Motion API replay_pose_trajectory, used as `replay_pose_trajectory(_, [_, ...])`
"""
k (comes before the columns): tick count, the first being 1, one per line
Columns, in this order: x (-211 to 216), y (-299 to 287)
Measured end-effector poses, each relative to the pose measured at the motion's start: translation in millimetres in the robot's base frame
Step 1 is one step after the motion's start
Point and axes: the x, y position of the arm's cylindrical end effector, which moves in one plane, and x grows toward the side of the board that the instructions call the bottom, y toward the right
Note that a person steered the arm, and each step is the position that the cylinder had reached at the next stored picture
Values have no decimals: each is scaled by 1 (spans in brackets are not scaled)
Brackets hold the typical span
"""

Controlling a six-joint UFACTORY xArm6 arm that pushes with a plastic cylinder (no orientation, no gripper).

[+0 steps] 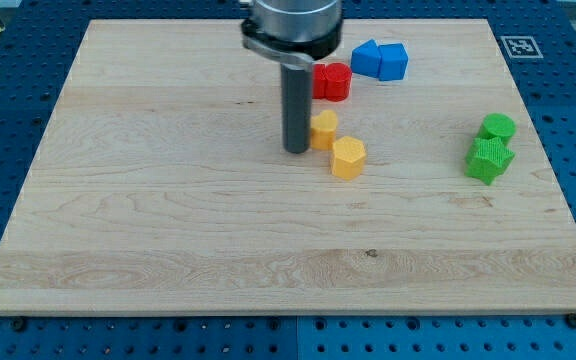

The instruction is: Place the yellow heart horizontally to the red circle

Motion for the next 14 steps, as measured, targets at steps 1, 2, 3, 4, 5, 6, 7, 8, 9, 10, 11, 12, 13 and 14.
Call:
replay_pose_trajectory(1, [-1,39])
replay_pose_trajectory(2, [-11,78])
replay_pose_trajectory(3, [-38,105])
replay_pose_trajectory(4, [-26,110])
replay_pose_trajectory(5, [-25,98])
replay_pose_trajectory(6, [-35,75])
replay_pose_trajectory(7, [-36,50])
replay_pose_trajectory(8, [-54,39])
replay_pose_trajectory(9, [-64,72])
replay_pose_trajectory(10, [-62,136])
replay_pose_trajectory(11, [-66,175])
replay_pose_trajectory(12, [-78,187])
replay_pose_trajectory(13, [-65,197])
replay_pose_trajectory(14, [-62,223])
